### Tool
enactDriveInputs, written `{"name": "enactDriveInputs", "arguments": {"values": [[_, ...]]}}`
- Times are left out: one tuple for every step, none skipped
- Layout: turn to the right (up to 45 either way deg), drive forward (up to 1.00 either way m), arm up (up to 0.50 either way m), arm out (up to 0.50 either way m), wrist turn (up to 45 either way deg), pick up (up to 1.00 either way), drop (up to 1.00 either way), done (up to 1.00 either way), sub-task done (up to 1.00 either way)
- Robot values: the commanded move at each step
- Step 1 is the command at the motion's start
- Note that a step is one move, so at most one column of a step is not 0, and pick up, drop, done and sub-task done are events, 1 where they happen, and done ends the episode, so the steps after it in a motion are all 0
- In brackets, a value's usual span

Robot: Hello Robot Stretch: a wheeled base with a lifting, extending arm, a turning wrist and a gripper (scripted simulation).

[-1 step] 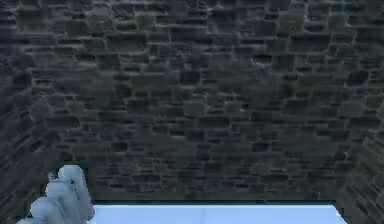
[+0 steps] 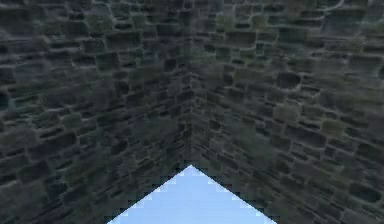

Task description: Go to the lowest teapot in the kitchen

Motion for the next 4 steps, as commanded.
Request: {"name": "enactDriveInputs", "arguments": {"values": [[45.0, 0.0, 0.0, 0.0, 0.0, 0.0, 0.0, 0.0, 0.0], [45.0, 0.0, 0.0, 0.0, 0.0, 0.0, 0.0, 0.0, 0.0], [24.0, 0.0, 0.0, 0.0, 0.0, 0.0, 0.0, 0.0, 0.0], [0.0, 0.9, 0.0, 0.0, 0.0, 0.0, 0.0, 0.0, 0.0]]}}
